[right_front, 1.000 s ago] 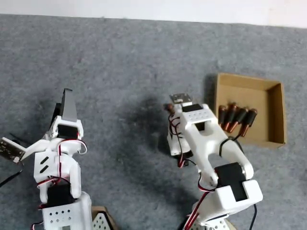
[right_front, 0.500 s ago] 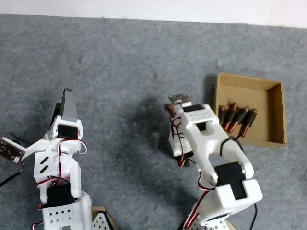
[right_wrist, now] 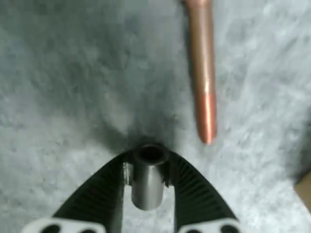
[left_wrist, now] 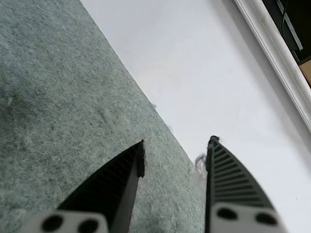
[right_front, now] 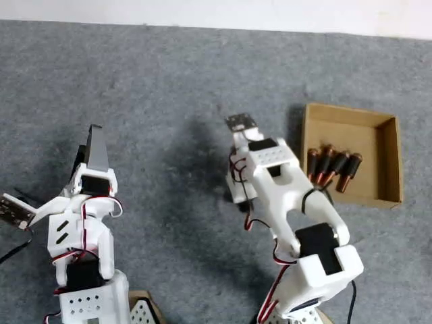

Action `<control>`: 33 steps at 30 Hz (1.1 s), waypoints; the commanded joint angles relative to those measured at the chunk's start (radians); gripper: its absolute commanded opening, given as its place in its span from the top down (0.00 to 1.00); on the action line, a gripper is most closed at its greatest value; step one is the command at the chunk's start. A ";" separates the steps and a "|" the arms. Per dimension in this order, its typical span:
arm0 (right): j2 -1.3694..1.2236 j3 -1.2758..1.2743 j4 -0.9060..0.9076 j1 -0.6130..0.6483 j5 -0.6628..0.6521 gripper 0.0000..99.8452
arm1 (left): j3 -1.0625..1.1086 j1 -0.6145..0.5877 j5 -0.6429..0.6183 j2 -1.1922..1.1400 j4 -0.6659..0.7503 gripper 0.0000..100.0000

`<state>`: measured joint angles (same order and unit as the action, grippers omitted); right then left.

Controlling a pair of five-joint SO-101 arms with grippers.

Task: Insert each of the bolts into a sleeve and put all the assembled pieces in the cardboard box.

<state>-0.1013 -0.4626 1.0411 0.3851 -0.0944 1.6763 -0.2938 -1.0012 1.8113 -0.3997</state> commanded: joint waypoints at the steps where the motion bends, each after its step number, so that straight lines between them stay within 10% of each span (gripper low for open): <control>1: 0.005 0.064 -0.027 0.013 -0.003 0.99 | 0.005 0.030 -0.005 0.013 0.018 0.80; 33: 0.016 0.091 0.127 0.073 0.058 0.85 | 0.005 0.030 -0.005 0.013 0.018 0.80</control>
<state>-0.1381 -0.3567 1.1822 0.4143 -0.0468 1.6763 -0.2770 -1.0012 1.8113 -0.3997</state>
